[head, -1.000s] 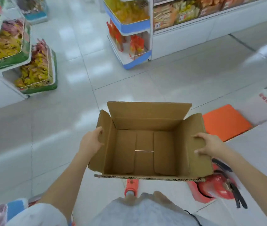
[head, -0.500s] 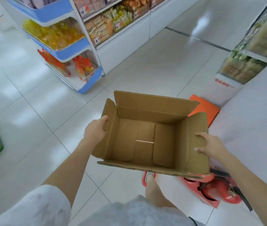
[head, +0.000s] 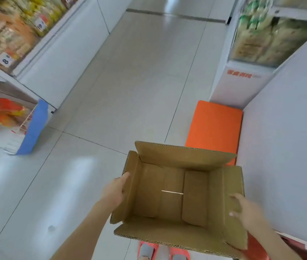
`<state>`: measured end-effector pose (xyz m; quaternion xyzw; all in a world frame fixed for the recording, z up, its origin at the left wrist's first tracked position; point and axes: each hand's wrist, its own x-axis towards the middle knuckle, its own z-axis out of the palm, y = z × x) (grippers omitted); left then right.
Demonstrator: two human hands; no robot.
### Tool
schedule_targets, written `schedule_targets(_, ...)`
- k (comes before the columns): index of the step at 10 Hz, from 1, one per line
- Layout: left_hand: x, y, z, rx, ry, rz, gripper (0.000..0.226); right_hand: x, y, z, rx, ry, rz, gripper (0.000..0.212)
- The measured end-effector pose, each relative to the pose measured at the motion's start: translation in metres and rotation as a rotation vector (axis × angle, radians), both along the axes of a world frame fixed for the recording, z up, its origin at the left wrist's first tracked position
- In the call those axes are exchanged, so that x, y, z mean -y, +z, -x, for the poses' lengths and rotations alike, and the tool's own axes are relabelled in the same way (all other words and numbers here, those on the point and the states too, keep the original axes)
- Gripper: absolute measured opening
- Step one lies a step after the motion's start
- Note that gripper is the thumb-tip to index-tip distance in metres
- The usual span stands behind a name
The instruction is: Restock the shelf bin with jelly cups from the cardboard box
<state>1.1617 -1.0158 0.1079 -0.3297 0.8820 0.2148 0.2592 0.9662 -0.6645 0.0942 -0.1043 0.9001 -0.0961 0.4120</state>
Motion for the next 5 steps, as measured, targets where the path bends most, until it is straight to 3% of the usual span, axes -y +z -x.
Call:
schedule_targets(2, 0.011, -0.187, 0.045, -0.027, -0.040, -0.055, 0.054, -0.008, -0.174, 0.000, -0.013, -0.161, -0.025, 0.056)
schedule_targets(3, 0.002, -0.230, 0.048, -0.038, -0.039, -0.052, 0.053, -0.013, -0.212, -0.009, -0.043, -0.250, -0.042, 0.050)
schedule_targets(4, 0.004, -0.229, 0.056, -0.083, -0.076, -0.127, 0.054, -0.010, -0.209, -0.013, -0.055, -0.238, -0.037, 0.058)
schedule_targets(5, 0.015, -0.182, 0.053, -0.134, -0.037, -0.212, 0.059, -0.009, -0.162, -0.025, -0.166, -0.341, 0.055, 0.067)
